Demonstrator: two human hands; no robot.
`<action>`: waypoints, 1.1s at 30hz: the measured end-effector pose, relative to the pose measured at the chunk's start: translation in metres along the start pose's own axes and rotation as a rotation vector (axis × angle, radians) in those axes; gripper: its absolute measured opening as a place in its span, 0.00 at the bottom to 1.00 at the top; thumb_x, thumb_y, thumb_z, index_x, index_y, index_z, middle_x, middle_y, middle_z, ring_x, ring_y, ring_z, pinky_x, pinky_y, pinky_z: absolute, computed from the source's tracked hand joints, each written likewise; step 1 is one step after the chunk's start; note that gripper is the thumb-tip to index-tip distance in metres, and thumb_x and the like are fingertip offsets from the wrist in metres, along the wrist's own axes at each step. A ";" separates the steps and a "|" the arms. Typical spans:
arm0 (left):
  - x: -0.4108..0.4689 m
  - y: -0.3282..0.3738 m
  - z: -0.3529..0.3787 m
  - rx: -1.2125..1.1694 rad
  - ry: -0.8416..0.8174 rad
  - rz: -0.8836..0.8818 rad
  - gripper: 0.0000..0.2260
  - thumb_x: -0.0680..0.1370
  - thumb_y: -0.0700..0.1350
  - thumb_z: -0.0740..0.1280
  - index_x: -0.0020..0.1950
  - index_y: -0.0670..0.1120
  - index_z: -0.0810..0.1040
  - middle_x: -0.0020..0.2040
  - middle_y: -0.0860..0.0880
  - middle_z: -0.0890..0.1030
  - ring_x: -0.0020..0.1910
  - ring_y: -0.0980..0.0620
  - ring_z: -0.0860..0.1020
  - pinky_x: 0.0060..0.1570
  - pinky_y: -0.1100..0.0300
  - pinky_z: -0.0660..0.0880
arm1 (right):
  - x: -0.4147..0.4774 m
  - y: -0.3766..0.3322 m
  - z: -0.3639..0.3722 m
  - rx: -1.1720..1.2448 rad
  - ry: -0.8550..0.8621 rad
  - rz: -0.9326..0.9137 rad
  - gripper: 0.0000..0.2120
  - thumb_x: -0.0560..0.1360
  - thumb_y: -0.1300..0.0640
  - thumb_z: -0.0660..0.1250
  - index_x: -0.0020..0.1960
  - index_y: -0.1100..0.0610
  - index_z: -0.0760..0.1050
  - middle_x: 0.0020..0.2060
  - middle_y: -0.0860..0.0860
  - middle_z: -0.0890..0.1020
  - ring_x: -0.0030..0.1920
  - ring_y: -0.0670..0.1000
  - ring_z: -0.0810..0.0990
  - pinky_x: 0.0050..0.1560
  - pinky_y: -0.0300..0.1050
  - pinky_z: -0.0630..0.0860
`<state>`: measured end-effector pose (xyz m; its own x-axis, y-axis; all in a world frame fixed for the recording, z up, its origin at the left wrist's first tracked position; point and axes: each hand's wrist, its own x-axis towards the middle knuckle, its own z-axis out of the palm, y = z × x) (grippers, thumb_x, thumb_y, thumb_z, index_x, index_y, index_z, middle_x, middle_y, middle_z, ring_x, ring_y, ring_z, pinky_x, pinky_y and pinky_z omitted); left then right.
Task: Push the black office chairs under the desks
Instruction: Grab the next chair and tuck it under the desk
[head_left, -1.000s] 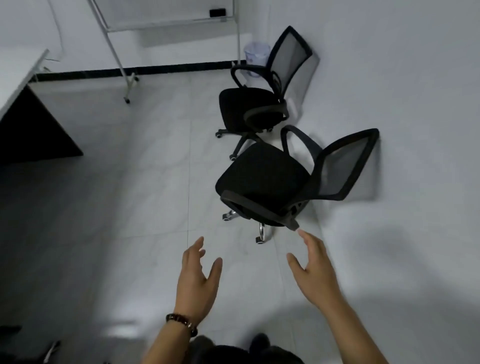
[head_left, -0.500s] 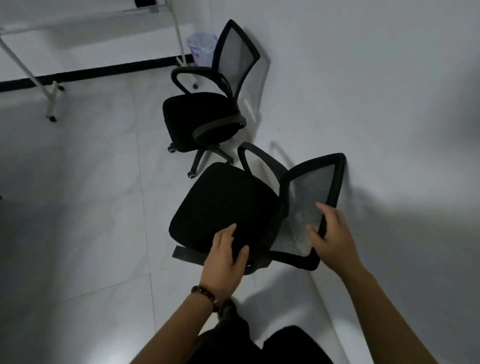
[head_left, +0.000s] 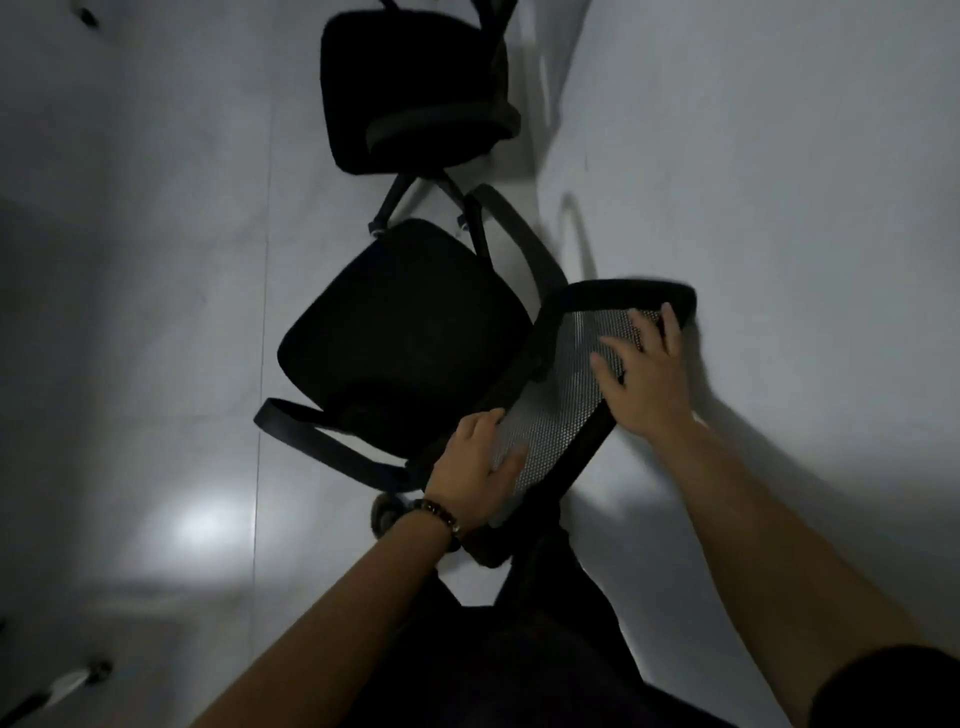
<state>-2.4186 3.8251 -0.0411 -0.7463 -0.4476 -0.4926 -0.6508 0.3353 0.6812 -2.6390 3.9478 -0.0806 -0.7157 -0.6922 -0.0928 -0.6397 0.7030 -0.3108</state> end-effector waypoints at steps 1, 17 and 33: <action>0.000 0.001 0.016 -0.044 -0.034 -0.030 0.28 0.79 0.61 0.57 0.74 0.48 0.62 0.73 0.49 0.64 0.70 0.50 0.66 0.68 0.53 0.65 | 0.001 0.001 0.004 0.006 0.026 -0.022 0.24 0.78 0.41 0.58 0.64 0.56 0.78 0.70 0.61 0.70 0.76 0.65 0.51 0.77 0.57 0.47; -0.052 -0.112 -0.043 0.206 -0.047 -0.303 0.37 0.69 0.76 0.40 0.76 0.62 0.49 0.79 0.52 0.52 0.77 0.50 0.50 0.74 0.47 0.45 | -0.012 -0.156 0.051 -0.028 -0.259 -0.168 0.33 0.74 0.31 0.55 0.69 0.53 0.70 0.76 0.58 0.57 0.76 0.64 0.34 0.71 0.71 0.41; -0.137 -0.277 -0.211 0.262 0.295 -0.628 0.32 0.76 0.69 0.40 0.76 0.58 0.56 0.77 0.51 0.57 0.77 0.46 0.52 0.74 0.43 0.42 | -0.002 -0.423 0.113 -0.162 -0.527 -0.300 0.33 0.74 0.29 0.54 0.70 0.48 0.66 0.77 0.55 0.53 0.75 0.63 0.31 0.67 0.74 0.33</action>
<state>-2.1067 3.6183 -0.0485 -0.1778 -0.8118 -0.5562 -0.9824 0.1130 0.1491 -2.3359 3.6337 -0.0555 -0.2901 -0.8215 -0.4908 -0.8552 0.4528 -0.2523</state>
